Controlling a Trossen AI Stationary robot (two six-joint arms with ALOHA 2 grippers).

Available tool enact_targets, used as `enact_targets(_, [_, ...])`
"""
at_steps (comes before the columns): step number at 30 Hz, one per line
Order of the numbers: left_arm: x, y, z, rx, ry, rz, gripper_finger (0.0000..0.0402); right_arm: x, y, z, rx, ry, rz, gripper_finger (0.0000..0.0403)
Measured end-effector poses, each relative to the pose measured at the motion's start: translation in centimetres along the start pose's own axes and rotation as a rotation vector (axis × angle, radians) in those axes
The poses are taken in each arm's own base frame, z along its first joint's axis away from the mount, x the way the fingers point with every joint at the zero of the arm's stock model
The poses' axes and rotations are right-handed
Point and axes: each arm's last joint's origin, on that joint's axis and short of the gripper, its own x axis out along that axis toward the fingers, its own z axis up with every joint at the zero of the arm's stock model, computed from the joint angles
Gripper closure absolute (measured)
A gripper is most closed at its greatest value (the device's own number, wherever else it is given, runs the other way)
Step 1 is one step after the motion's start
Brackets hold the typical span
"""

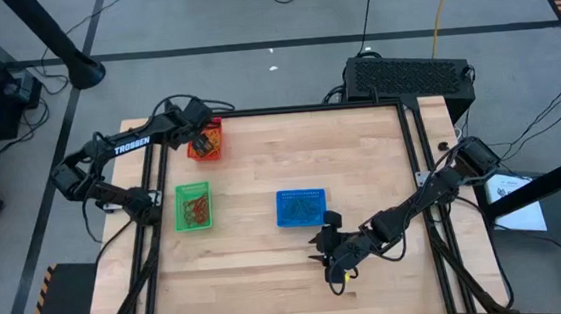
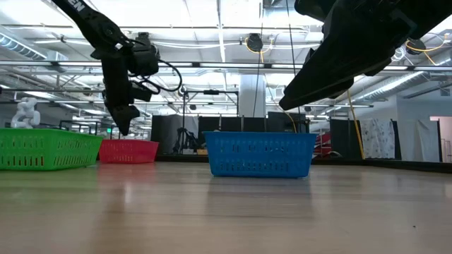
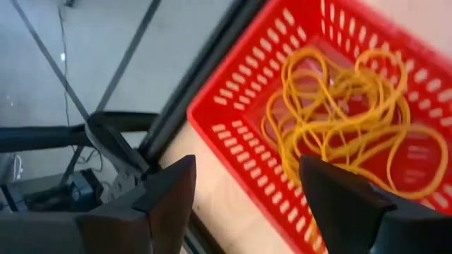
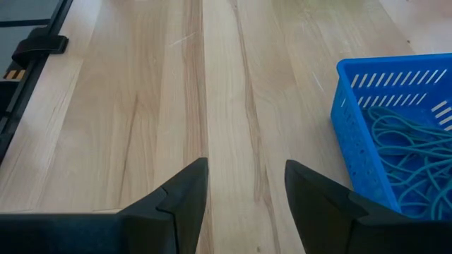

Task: Sort rubber bands into baskets
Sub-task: Put the yellow rubber band into the red bin, then return to Home Position

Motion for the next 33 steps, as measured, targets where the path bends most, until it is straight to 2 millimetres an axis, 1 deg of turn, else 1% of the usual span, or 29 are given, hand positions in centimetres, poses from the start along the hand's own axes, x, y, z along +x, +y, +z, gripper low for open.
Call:
enact_targets(4, [-0.4,0.0,-0.4,0.009,0.017,-0.020,0.0141,0.0,0.0,0.0,0.001,0.000,-0.001,0.0222])
enact_targets(7, [-1.1,0.2,-0.2,0.019,0.015,-0.103,0.0141,0.0,-0.4,0.3,0.010,-0.007,-0.007,0.0222])
enact_targets(11, [-2.8,0.8,0.5,0.025,0.013,-0.233,0.0141,-0.6,-1.1,1.4,0.024,-0.037,-0.011,0.0222])
enact_targets(13, [-3.7,1.0,1.0,0.025,-0.001,-0.324,0.0141,-1.3,-1.6,2.2,0.019,-0.066,-0.011,0.0222])
enact_targets(16, [-5.1,1.2,1.5,0.009,-0.069,-0.475,0.0141,-2.6,-2.3,3.7,0.013,-0.121,-0.007,0.0222])
enact_targets(20, [-7.0,0.8,1.6,-0.053,-0.140,-0.570,0.0141,-4.8,-3.7,5.7,0.026,-0.208,-0.013,0.0222])
enact_targets(23, [-8.7,-0.1,1.5,-0.019,-0.199,-0.627,0.0141,-6.4,-4.9,7.0,0.014,-0.266,-0.025,0.0222])
enact_targets(26, [-11.0,-1.2,1.0,0.028,-0.279,-0.705,0.0141,-7.8,-6.0,8.1,-0.002,-0.318,-0.044,0.0222])
enact_targets(31, [-15.4,-2.8,-0.3,0.090,-0.527,-0.840,0.0141,-9.9,-8.0,9.5,0.017,-0.397,-0.080,0.0222])
enact_targets(33, [-16.8,-3.2,-1.2,0.101,-0.635,-0.878,0.0141,-10.7,-8.7,9.9,0.021,-0.423,-0.096,0.0222])
